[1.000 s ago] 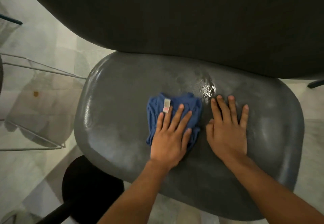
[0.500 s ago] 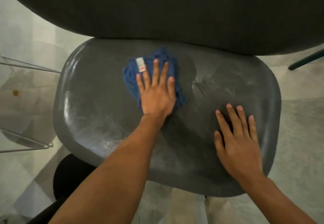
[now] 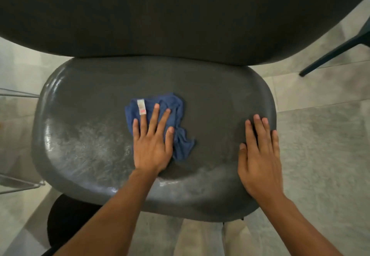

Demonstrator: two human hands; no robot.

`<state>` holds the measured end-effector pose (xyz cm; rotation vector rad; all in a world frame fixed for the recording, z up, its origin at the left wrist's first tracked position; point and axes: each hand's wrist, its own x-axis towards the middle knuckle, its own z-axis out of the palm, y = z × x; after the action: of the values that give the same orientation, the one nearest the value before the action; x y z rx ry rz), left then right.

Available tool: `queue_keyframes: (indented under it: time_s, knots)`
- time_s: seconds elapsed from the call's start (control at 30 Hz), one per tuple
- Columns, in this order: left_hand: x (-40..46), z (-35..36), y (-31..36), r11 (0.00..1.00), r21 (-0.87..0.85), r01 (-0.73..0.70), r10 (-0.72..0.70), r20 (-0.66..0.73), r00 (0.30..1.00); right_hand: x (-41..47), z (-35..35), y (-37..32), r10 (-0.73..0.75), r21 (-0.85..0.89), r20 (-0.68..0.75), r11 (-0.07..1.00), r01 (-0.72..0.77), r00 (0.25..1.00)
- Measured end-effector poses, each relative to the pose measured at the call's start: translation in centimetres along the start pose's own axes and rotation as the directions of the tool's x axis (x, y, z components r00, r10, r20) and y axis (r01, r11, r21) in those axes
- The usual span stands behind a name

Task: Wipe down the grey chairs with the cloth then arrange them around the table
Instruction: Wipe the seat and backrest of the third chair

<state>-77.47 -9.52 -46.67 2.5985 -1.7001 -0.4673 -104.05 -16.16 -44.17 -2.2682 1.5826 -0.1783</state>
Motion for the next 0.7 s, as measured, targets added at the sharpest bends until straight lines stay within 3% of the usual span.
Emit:
queue_keyframes:
  time_s: [0.1,0.2,0.3,0.43,0.5,0.57,0.63,0.7]
  knots:
    - [5.1,-0.2,5.6,0.992,-0.087,0.092,-0.096,-0.041,0.995,-0.9,0.1,0.5,0.038,0.064,-0.018,0.997,-0.037,0.999]
    - [7.5,0.2,13.0,0.990,-0.087,-0.114,0.108,-0.076,0.991,-1.8,0.0,0.9,0.088,0.132,-0.018,0.988,-0.085,0.996]
    - [5.5,0.4,17.2,0.941,-0.098,-0.323,0.316,-0.080,0.946,-3.1,-0.3,1.5,0.151,0.198,0.007,0.969,-0.150,0.988]
    - [-0.2,0.8,11.9,0.811,-0.011,-0.585,0.585,0.007,0.811,-4.5,-1.1,2.0,0.181,0.247,0.044,0.951,-0.186,0.983]
    - [-1.5,0.8,7.5,0.854,0.021,-0.520,0.519,0.033,0.854,-4.8,-1.6,2.0,0.176,0.252,0.058,0.950,-0.185,0.983]
    - [-0.8,0.5,5.6,0.948,0.006,-0.319,0.319,0.038,0.947,-4.9,-1.8,1.8,0.178,0.247,0.074,0.950,-0.191,0.981]
    - [1.6,0.0,7.4,0.992,-0.052,-0.112,0.113,0.016,0.993,-4.8,-1.7,1.5,0.204,0.261,0.094,0.939,-0.222,0.974]
    - [4.2,-0.1,11.5,0.993,-0.117,-0.013,0.013,-0.002,1.000,-4.8,-1.5,1.4,0.223,0.285,0.104,0.927,-0.243,0.969]
